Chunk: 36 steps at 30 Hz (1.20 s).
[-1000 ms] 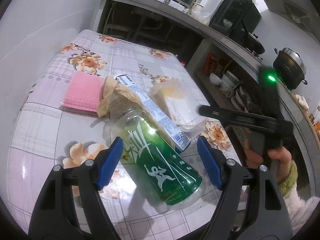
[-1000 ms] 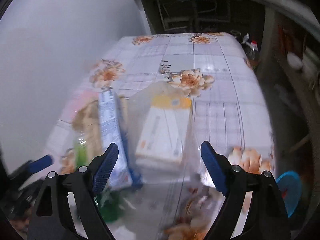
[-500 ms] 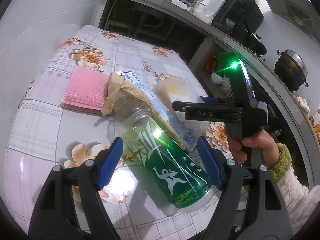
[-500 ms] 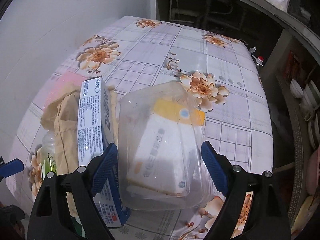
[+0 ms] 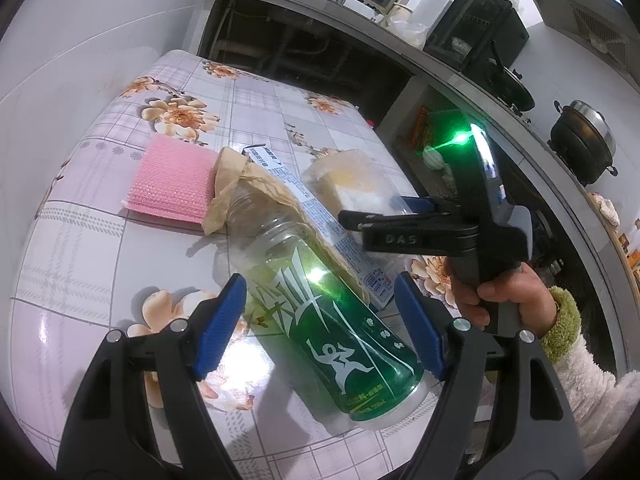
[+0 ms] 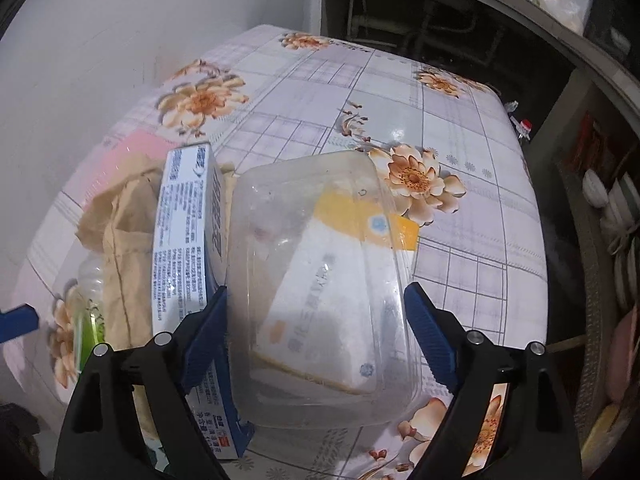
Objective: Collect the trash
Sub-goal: 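Grasp the clear plastic box with the right tool and lift it, then grasp the yellow-white medicine box with the left tool while the right tool holds the plastic box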
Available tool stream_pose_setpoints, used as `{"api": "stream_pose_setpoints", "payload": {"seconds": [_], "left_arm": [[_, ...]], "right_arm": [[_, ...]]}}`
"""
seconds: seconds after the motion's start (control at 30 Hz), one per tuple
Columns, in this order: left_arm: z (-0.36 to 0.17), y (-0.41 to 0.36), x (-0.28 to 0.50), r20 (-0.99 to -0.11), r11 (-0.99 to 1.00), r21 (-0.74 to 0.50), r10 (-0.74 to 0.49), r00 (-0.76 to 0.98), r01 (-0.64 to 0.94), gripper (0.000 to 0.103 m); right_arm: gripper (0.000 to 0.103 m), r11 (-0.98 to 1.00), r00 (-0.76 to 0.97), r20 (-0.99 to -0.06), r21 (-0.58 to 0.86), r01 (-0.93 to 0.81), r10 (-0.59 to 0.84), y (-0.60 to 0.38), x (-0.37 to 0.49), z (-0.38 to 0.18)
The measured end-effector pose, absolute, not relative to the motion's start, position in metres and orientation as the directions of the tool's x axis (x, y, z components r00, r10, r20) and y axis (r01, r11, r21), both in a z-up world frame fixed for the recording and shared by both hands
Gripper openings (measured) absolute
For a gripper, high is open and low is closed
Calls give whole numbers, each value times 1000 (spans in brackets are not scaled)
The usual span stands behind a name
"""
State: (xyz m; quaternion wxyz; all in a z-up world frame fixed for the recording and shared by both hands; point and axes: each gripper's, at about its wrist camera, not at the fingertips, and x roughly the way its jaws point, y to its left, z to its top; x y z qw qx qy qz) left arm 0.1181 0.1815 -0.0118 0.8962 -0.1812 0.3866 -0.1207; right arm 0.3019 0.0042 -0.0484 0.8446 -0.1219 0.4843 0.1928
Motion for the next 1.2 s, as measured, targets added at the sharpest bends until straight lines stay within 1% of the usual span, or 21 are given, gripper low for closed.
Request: {"api": "stream_pose_setpoints", "payload": {"seconds": [0.07,0.23,0.4,0.43,0.47,0.6,0.7,0.73,0.83,0.9,0.97,1.1,1.13,1.2], "left_arm": [[-10,181,119,-648,906,-416,-354,674,76,72],[-2,176,124,-639,907,-412,-356,682,87,72],[18,164,142,-618,905,-402,-381,687,140,72],[21,161,149,-616,902,-403,-394,682,157,73],[24,157,156,-617,896,-408,-412,671,175,76],[21,135,202,-680,880,-425,-465,567,213,79],[4,113,247,-764,883,-423,-469,442,206,80],[-5,104,265,-804,896,-402,-445,395,190,80],[-24,86,304,-877,924,-347,-380,293,159,81],[-33,75,325,-922,959,-255,-281,268,127,81],[-38,65,338,-942,971,-183,-218,255,154,81],[-56,53,358,-972,986,-73,-103,209,148,82],[-59,51,361,-975,987,-67,-96,200,146,85],[-61,51,365,-974,989,-92,-114,197,119,86]], "right_arm": [[83,903,471,-851,9,-430,233,-3,300,-42],[83,910,514,-786,143,-390,344,-36,294,-15],[83,915,559,-730,250,-317,393,-83,284,6],[83,917,566,-724,262,-301,393,-93,281,8],[83,921,577,-718,277,-275,388,-106,276,9],[83,931,592,-720,313,-188,362,-147,259,4],[83,928,586,-726,340,-149,360,-167,247,-5],[83,928,585,-727,346,-140,359,-172,242,-8],[83,923,586,-725,367,-115,361,-187,231,-16],[83,920,593,-719,379,-103,362,-195,225,-19],[83,918,603,-712,386,-92,360,-203,221,-20],[83,911,623,-696,407,-67,357,-222,213,-21],[83,909,626,-694,411,-62,356,-225,210,-20],[83,907,630,-690,418,-57,357,-232,208,-21]]}}
